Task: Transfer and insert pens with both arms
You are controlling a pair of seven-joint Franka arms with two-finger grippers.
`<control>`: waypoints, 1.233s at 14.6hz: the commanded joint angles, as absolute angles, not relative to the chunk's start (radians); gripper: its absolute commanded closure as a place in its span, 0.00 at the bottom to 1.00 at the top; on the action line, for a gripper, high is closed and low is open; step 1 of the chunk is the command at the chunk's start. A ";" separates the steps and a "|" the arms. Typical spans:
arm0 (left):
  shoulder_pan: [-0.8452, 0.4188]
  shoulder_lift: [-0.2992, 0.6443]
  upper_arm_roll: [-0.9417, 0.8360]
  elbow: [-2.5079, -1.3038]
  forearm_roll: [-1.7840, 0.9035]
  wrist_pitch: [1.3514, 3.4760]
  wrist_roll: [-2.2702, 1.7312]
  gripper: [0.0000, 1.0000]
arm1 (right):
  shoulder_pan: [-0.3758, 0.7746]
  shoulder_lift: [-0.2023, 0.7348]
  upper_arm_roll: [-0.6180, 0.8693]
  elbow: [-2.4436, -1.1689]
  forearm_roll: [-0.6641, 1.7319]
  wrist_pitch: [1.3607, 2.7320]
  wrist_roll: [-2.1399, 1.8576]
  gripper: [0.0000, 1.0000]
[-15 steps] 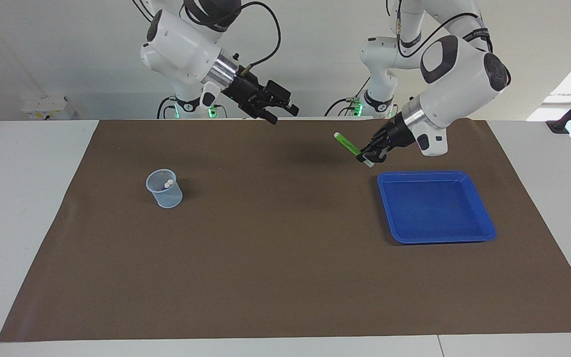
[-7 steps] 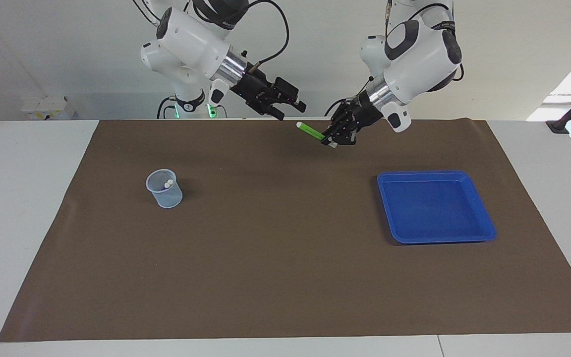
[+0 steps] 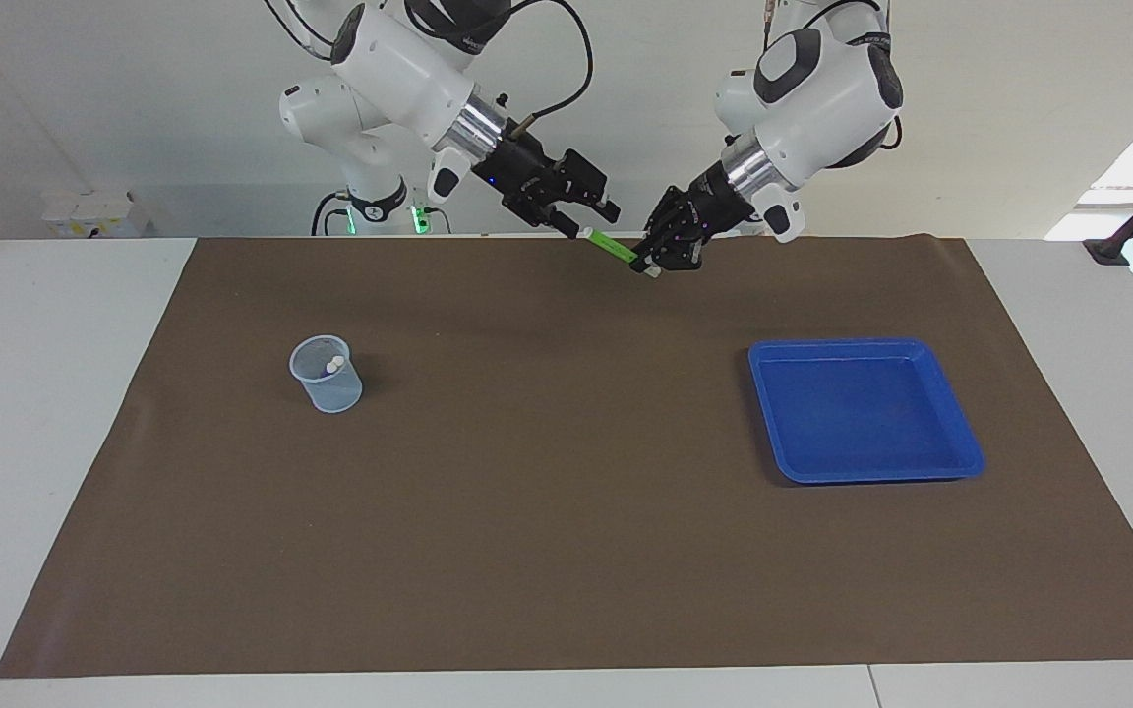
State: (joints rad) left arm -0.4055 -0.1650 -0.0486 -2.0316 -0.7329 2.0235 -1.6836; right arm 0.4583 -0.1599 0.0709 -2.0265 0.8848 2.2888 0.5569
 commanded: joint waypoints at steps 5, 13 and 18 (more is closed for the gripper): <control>-0.425 -0.210 -0.040 -2.082 -0.755 2.065 -1.701 1.00 | 0.459 -0.158 0.074 -2.036 0.871 2.341 0.545 0.37; -0.425 -0.209 -0.040 -2.080 -0.765 2.069 -1.704 1.00 | 0.459 -0.163 0.075 -2.042 0.871 2.332 0.540 0.67; -0.425 -0.209 -0.040 -2.080 -0.769 2.075 -1.712 1.00 | 0.457 -0.167 0.074 -2.052 0.868 2.309 0.535 1.00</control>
